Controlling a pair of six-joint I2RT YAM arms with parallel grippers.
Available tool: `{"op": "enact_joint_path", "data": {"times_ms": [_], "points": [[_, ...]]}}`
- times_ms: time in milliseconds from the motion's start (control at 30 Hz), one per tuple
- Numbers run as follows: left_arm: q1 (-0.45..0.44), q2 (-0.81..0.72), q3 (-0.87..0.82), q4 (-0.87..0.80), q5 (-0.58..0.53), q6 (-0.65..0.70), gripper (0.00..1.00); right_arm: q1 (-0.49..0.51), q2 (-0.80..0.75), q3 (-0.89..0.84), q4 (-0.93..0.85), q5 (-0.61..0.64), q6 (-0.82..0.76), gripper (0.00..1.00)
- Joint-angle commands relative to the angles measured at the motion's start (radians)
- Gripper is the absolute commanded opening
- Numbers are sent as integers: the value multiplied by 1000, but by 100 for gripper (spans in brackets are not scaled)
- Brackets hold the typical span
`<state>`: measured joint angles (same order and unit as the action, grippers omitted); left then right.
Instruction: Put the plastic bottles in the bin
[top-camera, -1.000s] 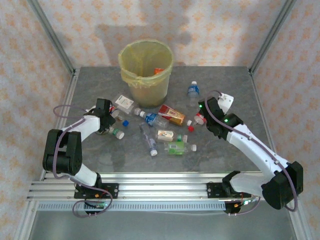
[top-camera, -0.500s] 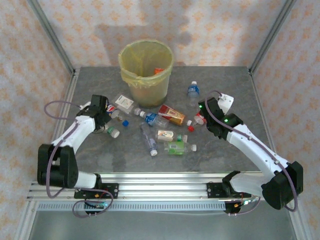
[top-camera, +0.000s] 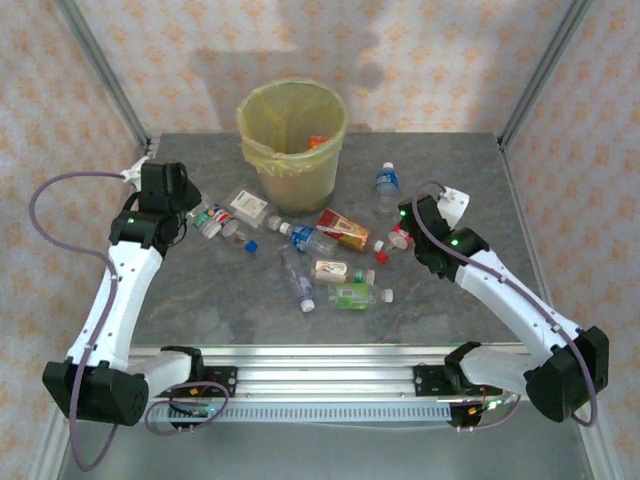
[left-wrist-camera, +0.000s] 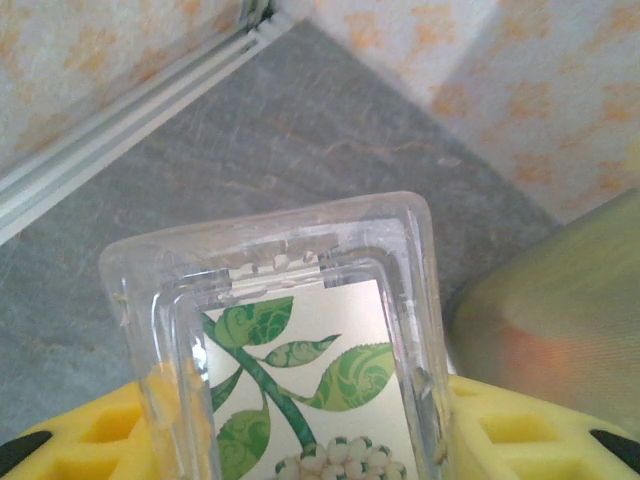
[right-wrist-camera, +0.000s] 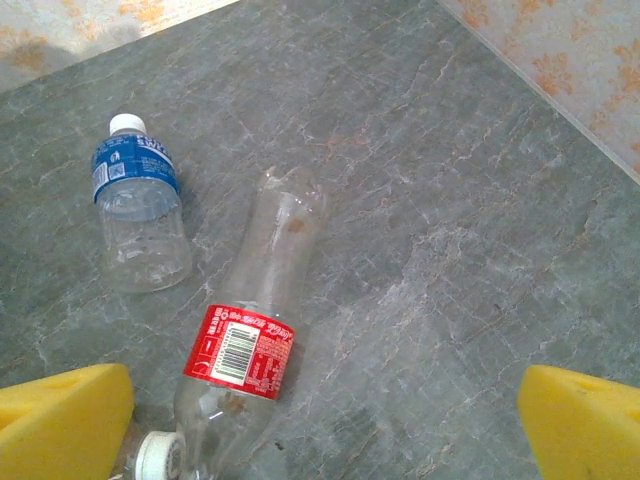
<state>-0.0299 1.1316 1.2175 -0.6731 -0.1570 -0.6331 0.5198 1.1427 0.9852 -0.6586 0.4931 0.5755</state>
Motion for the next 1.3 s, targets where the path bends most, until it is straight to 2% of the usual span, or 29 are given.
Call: {"op": "enact_joint_path", "data": {"times_ms": [0, 133, 333, 600, 933, 1267], "points": [[8, -26, 73, -14, 44, 32, 26, -7, -23, 1, -26, 5, 15, 99], [-11, -3, 166, 18, 92, 31, 26, -7, -23, 3, -26, -2, 17, 99], [-71, 67, 323, 81, 93, 38, 25, -7, -24, 3, -33, -7, 24, 99], [-156, 236, 559, 149, 87, 92, 25, -7, -44, -8, -39, -4, 29, 99], [-172, 469, 765, 226, 144, 127, 21, -7, -38, 8, -44, -16, 34, 99], [-209, 712, 1011, 189, 215, 205, 20, -7, -38, 18, -58, -13, 31, 99]]}}
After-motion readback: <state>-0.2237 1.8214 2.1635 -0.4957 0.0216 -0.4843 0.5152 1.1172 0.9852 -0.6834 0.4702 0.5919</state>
